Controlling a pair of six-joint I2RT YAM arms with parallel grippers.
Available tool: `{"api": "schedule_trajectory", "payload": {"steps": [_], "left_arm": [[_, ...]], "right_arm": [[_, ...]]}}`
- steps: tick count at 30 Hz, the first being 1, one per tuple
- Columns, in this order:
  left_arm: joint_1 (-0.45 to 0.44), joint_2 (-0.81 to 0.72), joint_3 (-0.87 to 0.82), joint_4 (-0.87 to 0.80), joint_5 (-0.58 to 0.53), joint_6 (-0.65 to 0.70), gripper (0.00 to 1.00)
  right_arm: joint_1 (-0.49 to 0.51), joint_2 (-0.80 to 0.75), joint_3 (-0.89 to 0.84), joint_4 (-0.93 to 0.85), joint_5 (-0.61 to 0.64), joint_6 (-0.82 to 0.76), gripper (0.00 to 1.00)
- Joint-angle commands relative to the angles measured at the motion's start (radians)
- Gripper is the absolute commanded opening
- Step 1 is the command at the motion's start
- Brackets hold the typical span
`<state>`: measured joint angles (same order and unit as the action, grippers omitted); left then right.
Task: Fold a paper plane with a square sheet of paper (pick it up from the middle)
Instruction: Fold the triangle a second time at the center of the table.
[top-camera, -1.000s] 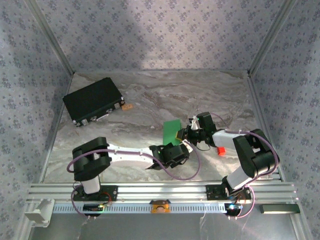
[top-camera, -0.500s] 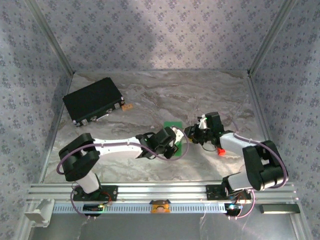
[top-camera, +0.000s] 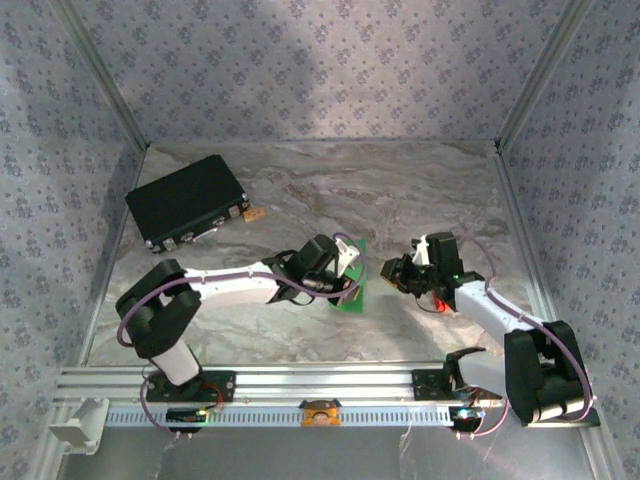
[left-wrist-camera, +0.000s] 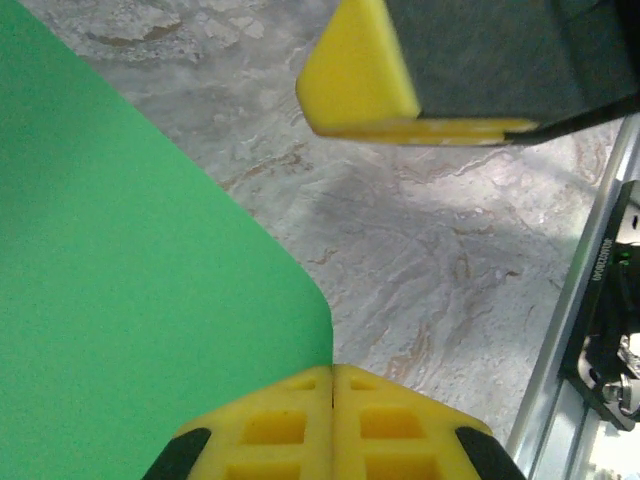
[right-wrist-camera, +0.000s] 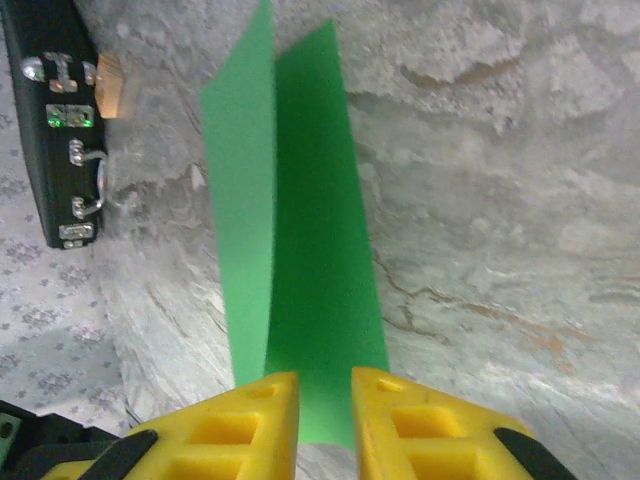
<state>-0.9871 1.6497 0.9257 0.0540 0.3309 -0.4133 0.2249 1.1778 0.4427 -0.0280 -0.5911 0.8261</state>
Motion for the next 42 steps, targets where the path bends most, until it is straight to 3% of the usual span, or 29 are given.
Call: {"api": "schedule_trajectory", "payload": {"steps": [1, 11, 24, 30, 34, 42], "left_arm": [[0.008, 0.018, 0.01, 0.028, 0.057, -0.037, 0.0], [0.023, -0.002, 0.001, -0.052, -0.013, -0.021, 0.0], [0.026, 0.006, -0.016, -0.048, -0.023, -0.041, 0.0], [0.031, 0.007, -0.032, -0.03, -0.025, -0.058, 0.0], [0.031, 0.009, -0.04, -0.01, -0.024, -0.082, 0.0], [0.031, 0.046, -0.042, 0.087, -0.006, -0.167, 0.0]], "right_arm": [[0.012, -0.015, -0.028, -0.014, -0.018, 0.003, 0.18], [0.157, 0.026, -0.074, 0.088, 0.022, 0.071, 0.0], [0.28, 0.15, -0.056, 0.217, 0.062, 0.122, 0.0], [0.294, 0.223, -0.029, 0.119, 0.109, 0.067, 0.0], [0.276, 0.235, 0.011, -0.035, 0.167, -0.031, 0.0], [0.208, 0.213, 0.046, -0.117, 0.14, -0.116, 0.0]]}}
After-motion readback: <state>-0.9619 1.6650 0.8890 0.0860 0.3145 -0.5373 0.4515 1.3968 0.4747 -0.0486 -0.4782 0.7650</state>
